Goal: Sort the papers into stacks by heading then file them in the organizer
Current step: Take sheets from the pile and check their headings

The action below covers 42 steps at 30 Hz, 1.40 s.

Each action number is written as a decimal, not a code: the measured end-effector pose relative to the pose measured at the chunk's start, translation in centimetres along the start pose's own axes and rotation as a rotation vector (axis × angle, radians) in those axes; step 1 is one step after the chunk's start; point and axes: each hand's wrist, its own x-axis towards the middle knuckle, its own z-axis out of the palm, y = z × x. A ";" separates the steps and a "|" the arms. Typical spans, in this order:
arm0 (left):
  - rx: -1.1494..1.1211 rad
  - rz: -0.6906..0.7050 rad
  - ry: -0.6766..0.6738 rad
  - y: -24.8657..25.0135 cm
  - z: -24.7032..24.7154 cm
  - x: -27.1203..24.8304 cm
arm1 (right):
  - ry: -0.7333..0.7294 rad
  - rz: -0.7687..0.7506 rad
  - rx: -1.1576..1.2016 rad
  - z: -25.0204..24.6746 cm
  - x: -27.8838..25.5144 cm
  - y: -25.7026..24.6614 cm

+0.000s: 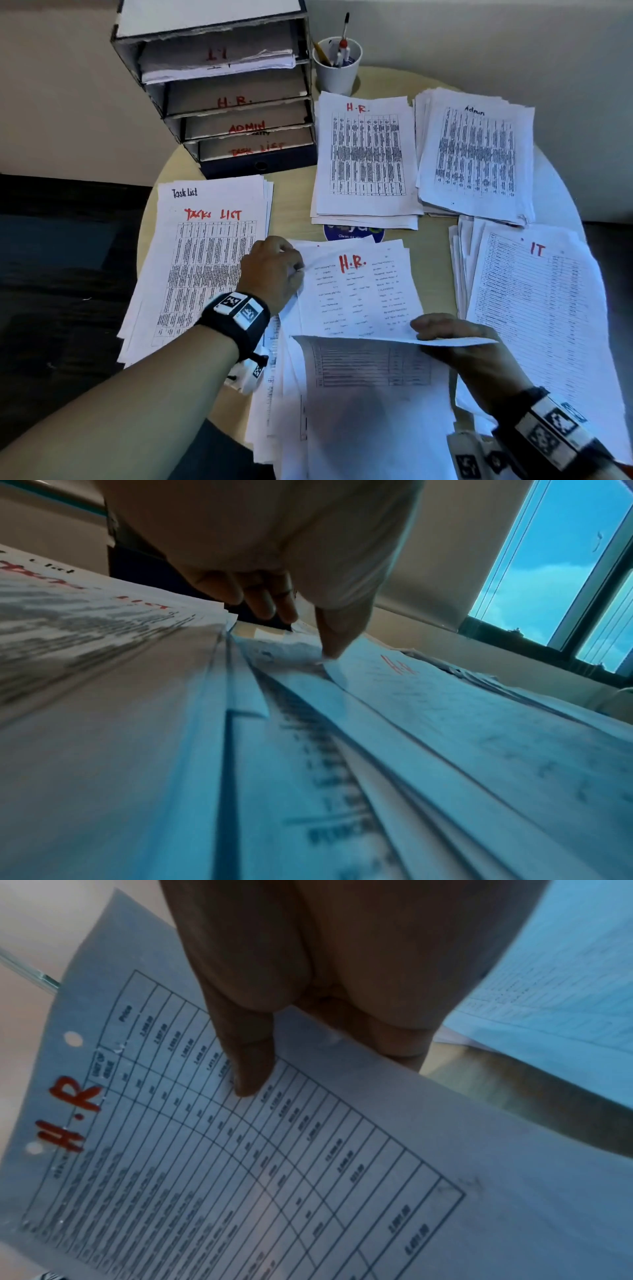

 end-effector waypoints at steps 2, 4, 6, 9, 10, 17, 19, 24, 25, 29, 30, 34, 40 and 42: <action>-0.246 0.008 0.002 0.2 -0.9 -0.3 | -0.001 0.026 0.021 -0.1 0.0 0.0; -0.470 -0.064 -0.090 1.0 -2.6 -1.1 | 0.023 -0.002 -0.020 -0.4 -0.1 0.2; -0.618 -0.049 -0.181 2.1 -4.4 -2.4 | 0.115 -0.032 -0.142 -0.3 0.1 -0.3; -0.750 -0.055 -0.407 2.4 -6.2 -4.1 | 0.130 0.012 -0.335 0.2 0.9 -1.2; -0.733 -0.072 -0.440 2.0 -6.3 -4.2 | 0.144 0.009 -0.330 0.3 1.1 -1.4; 0.088 -0.125 -0.364 -0.4 -2.8 0.4 | 0.098 0.016 -0.029 0.7 1.1 -0.9; 0.304 -0.131 -0.410 0.3 -2.0 1.0 | 0.052 0.026 0.135 1.0 0.8 -1.0; 0.286 -0.143 -0.292 0.3 -1.2 1.3 | 0.097 0.025 -0.012 1.0 -0.1 -0.9; 0.289 -0.137 -0.272 0.2 -1.2 1.1 | 0.059 -0.017 -0.016 0.9 -0.2 -0.8; 0.218 -0.209 -0.278 -0.5 -0.8 0.3 | 0.029 0.008 0.109 0.2 -0.3 0.0; 0.180 -0.240 -0.279 -0.6 -0.9 0.1 | 0.022 0.021 0.123 0.0 -0.4 0.2; 0.040 -0.308 -0.225 -0.9 -1.6 -1.3 | 0.010 -0.034 0.089 -0.1 -0.3 0.8; -0.095 -0.149 -0.010 -1.3 -1.2 -3.1 | -0.014 0.074 0.103 0.3 -0.4 0.0; -0.199 0.023 0.094 -0.6 -1.5 -4.0 | 0.005 0.093 0.075 0.4 -0.4 -0.3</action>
